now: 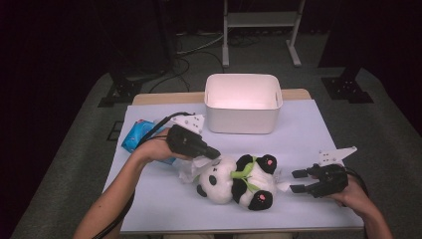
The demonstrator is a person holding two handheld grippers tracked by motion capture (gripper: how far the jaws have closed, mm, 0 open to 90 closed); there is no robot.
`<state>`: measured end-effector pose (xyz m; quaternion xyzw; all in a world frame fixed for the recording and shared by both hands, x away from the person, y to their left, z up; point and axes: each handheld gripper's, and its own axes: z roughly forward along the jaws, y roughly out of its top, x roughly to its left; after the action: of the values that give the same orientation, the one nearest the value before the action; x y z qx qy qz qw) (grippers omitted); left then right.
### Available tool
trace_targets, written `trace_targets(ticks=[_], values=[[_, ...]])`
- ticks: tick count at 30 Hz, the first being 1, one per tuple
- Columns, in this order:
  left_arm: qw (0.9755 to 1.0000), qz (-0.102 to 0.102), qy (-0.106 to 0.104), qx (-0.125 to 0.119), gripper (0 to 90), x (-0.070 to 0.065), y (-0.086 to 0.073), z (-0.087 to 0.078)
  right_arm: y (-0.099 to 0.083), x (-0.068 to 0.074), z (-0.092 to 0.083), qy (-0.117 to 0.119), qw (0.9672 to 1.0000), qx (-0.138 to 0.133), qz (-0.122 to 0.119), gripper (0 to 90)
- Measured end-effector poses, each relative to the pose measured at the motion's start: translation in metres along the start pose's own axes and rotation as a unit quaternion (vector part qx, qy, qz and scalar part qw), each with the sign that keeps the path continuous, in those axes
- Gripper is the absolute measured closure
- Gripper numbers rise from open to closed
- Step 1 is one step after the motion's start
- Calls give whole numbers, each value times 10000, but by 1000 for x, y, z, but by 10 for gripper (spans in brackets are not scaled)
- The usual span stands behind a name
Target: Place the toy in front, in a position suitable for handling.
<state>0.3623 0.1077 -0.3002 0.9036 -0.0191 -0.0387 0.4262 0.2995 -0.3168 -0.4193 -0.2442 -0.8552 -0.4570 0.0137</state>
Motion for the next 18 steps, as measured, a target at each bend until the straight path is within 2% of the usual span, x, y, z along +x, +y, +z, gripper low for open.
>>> trace_targets(ticks=[4,5,6,17,18], values=[[9994,206,-176,195,900,-1,19,21,-1,-1,0,-40,10000,21,15,401],[9994,206,-176,195,900,-1,19,21,-2,-1,-1,-47,10000,14,29,401],[9990,283,-278,199,900,-2,24,28,-3,-1,-1,-53,10000,-3,38,401],[9964,603,-542,251,900,-8,57,58,-6,-4,-3,-68,9999,-14,100,401],[9955,667,-614,291,900,-9,65,68,-6,-4,-3,-76,9999,-13,104,401]])
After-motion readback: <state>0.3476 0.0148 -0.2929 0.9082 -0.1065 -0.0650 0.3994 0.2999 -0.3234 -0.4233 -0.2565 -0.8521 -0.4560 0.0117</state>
